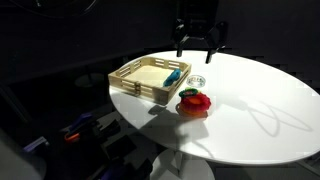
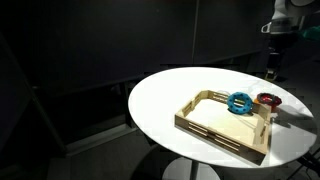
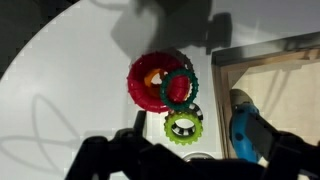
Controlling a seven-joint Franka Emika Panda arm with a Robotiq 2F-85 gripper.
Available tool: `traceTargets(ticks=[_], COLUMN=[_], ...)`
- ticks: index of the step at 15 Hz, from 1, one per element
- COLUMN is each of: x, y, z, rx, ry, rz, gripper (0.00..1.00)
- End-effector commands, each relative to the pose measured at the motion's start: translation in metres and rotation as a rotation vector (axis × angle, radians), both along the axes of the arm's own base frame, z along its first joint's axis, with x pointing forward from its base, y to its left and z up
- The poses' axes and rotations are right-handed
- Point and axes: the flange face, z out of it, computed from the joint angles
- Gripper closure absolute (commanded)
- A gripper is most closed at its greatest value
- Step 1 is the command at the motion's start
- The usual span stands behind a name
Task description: Put the blue ring on the tray
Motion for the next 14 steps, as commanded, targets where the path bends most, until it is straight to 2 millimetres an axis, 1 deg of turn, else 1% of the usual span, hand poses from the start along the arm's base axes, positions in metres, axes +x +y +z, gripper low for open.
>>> traceTargets(ticks=[1,7,10,11,12,14], x=[-0.021,-0.045,-0.056,-0.059,-0.049,-0.054], y=[-0.006,-0.011,-0.011,-0.011,-0.01,-0.01], z=[0.035,0.097,0.123,0.127,0.115,0.125], rx=[0.003,0.009,0.007,0.011,0.002,0.002], ry=[-0.004,-0.03,-0.066,-0.073,-0.06,-0.076], rz=[-0.058,-0.114,-0.139,-0.134,-0.109,-0.11], gripper=[0.0,0.0,0.0,0.0,0.0,0.0])
